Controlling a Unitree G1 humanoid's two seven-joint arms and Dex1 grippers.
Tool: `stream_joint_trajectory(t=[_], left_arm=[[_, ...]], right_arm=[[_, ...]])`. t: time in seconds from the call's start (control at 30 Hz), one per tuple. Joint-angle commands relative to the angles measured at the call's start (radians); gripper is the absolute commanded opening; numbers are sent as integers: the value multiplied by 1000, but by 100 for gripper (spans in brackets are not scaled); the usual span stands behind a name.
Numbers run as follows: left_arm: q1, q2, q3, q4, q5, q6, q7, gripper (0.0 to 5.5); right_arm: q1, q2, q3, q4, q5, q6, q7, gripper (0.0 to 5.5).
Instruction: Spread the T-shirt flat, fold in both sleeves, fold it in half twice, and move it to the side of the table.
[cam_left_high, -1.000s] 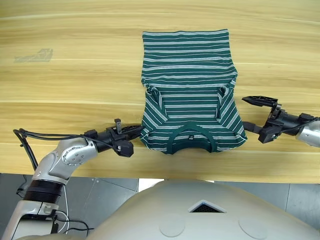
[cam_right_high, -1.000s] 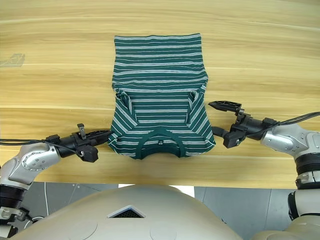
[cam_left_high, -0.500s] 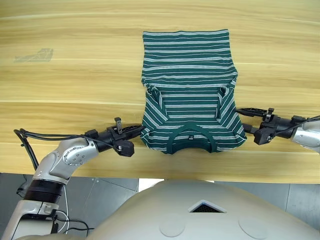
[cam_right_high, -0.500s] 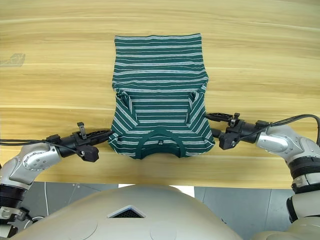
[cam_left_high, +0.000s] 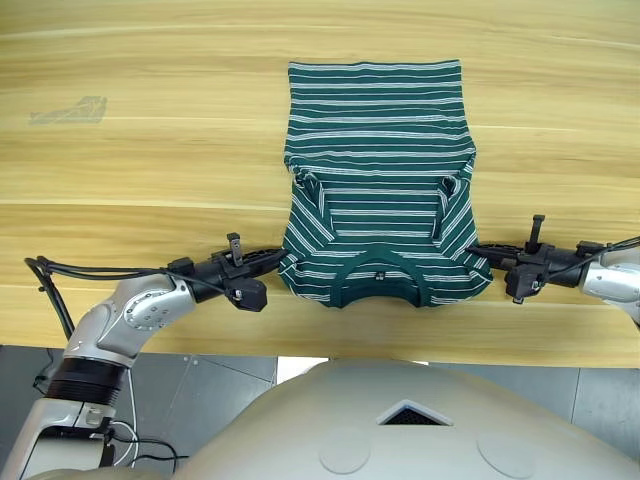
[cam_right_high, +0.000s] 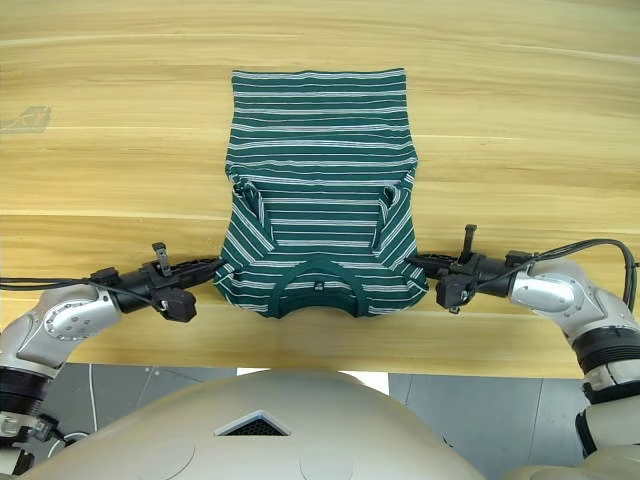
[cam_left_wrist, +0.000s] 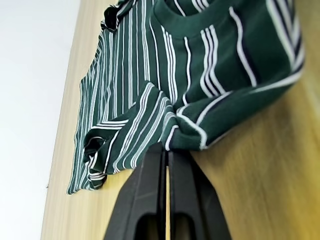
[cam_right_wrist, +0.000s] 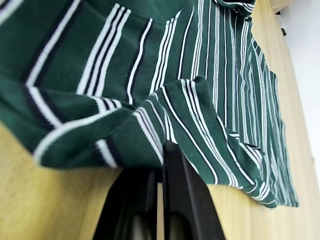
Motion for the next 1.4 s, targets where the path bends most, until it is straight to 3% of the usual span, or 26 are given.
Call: stream_joint_trajectory(t=[0.03,0.27,0.47,0.73,1.0,1.13,1.27,1.4], left_arm=[[42,51,27,-7,-25,12,-13,0],[242,186,108,-267,-275,203,-184,0],[409,225,311,-503,-429,345,-271,0],[575,172,540,-668,-622,479,-400,0],[693,88,638,-739,-631,504,-512,0],[620,88,611,-735,-631,533,-522,0],[332,96,451,-569,-516,577,-467,0],[13,30,249,-341,-392,577,-423,0]], right_arm=[[76,-14,27,-104,228,227,208,8],[201,-92,-76,-481,615,726,414,8],[325,-152,-247,-769,865,1030,476,8],[468,-121,-432,-901,893,1141,509,8],[557,-70,-534,-947,858,1157,544,8],[474,-19,-519,-935,833,1171,523,8],[285,87,-463,-813,760,1166,479,8],[78,225,-404,-602,661,1118,435,8]])
